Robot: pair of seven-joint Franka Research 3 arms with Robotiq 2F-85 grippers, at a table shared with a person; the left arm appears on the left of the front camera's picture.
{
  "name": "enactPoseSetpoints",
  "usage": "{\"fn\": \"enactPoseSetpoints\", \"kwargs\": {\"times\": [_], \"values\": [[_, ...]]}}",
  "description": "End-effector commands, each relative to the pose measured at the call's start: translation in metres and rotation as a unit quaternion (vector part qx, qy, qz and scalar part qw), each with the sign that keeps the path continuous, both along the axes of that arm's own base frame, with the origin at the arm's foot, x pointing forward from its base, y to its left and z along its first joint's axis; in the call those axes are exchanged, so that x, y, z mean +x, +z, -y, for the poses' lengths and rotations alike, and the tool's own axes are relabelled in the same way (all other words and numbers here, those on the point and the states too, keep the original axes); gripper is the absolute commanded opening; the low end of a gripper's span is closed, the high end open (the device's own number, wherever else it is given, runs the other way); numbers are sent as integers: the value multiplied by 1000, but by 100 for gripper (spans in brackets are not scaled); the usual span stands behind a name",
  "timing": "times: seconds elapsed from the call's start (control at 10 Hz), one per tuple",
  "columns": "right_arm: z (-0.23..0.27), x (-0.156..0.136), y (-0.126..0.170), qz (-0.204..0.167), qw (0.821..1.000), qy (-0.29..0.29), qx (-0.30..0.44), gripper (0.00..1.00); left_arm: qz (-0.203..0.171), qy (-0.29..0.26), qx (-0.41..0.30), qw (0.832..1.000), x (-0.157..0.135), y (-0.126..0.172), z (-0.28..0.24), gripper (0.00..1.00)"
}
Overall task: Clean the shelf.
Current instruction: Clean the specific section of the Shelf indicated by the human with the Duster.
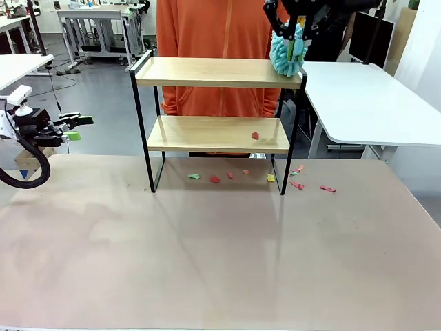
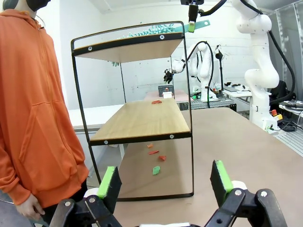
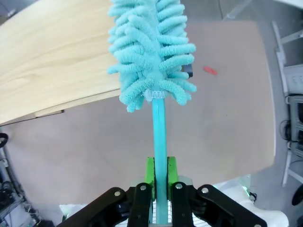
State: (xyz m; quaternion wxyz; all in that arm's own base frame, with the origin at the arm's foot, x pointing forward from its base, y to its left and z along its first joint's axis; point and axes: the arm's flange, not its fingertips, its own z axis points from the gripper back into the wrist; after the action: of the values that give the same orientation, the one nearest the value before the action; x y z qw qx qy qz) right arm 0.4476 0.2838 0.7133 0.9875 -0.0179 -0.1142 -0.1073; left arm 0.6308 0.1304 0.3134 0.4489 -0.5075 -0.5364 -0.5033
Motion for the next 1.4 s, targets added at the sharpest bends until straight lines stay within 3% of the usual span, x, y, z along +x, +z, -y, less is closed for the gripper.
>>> {"fn": "enactPoseSetpoints", "kwargs": {"times": [0.0,0.2,0.4,0.7,0.9,1.3], "values": [[-1,-15,16,28,998,45,35,13,3,-2,-2,1000,0,3,1,100],[14,-29,32,43,988,132,61,13,3,-2,-2,1000,0,3,1,100],[21,-40,37,31,966,241,93,13,3,-2,-2,1000,0,3,1,100],[23,-66,30,-12,899,427,95,13,3,-2,-2,1000,0,3,1,100],[22,-95,14,-40,854,517,47,13,3,-2,-2,1000,0,3,1,100],[46,-139,-36,-99,824,558,-8,13,3,-2,-2,1000,0,3,1,100]]}}
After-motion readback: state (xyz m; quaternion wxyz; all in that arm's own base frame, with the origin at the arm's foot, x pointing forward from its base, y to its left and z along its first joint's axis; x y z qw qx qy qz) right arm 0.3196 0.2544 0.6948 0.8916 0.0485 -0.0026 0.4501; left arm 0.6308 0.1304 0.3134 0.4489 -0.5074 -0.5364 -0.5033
